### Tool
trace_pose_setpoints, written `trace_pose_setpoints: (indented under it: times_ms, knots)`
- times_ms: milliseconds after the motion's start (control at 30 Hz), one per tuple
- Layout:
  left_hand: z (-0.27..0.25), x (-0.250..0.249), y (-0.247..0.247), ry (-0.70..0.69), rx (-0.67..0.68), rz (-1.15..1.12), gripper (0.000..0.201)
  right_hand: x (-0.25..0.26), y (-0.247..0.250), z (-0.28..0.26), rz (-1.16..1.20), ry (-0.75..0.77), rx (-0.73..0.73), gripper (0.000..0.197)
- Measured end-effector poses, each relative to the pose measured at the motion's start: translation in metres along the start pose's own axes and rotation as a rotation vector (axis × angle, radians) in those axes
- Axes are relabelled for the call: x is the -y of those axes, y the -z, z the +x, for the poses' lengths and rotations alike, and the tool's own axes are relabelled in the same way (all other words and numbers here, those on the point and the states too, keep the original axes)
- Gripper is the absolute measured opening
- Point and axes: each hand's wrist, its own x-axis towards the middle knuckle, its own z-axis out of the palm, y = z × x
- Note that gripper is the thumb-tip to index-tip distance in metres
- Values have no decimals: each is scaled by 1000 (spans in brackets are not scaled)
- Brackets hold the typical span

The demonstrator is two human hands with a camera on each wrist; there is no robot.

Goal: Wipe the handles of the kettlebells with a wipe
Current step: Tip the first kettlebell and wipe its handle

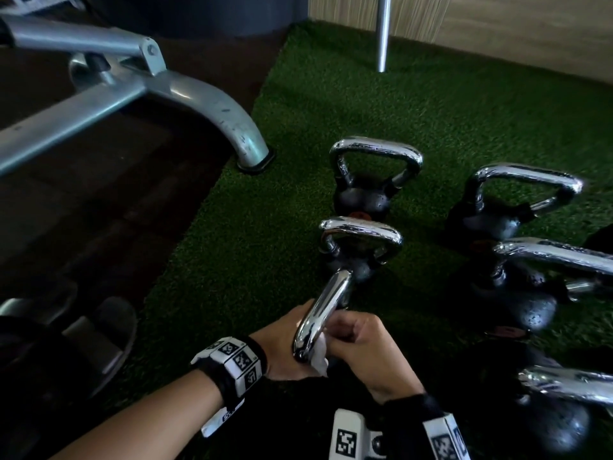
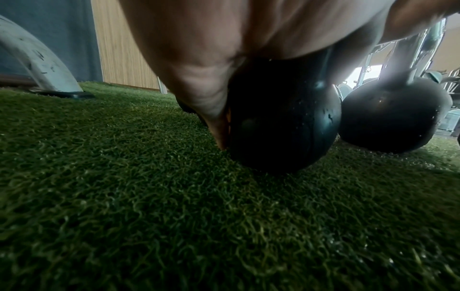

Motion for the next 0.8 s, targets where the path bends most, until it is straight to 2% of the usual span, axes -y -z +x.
trace_pose_setpoints:
  times_ms: [67,100,167,233,300,400,433,533,600,667,800]
  knots:
    - [-2,4,-1,14,-30,36,72,0,-1,-1,188,-46,14,14]
    - [-3,4,-2,13,-45,61,69,0,-2,0,287,-58,4,15]
    - [-1,4,-2,-55,-67,135,47,-2,-3,2,484,-63,-41,17]
    - [2,-1,-1,-113,-62,155,36,-3,-3,5,608,-46,-83,22]
    - [2,-7,0,-127,-78,135,34,-4,-3,4,625,-21,-70,30]
    - [1,-7,-1,-77,-85,177,34,-6,-4,-1,549,0,-72,42]
    - [0,-7,-2,-50,-76,169,41,-6,-5,0,525,9,-120,40]
    - [-5,-13,-2,-7,-85,95,75,-7,-8,11,469,49,-364,26]
    - [-7,-17,-1,3,-90,74,86,-8,-10,16,444,86,-479,23]
    - [-8,-18,-1,-31,-106,127,96,-8,-10,13,406,117,-514,24]
    - [-10,-10,-4,-79,-122,169,97,-4,-8,8,237,183,-568,26]
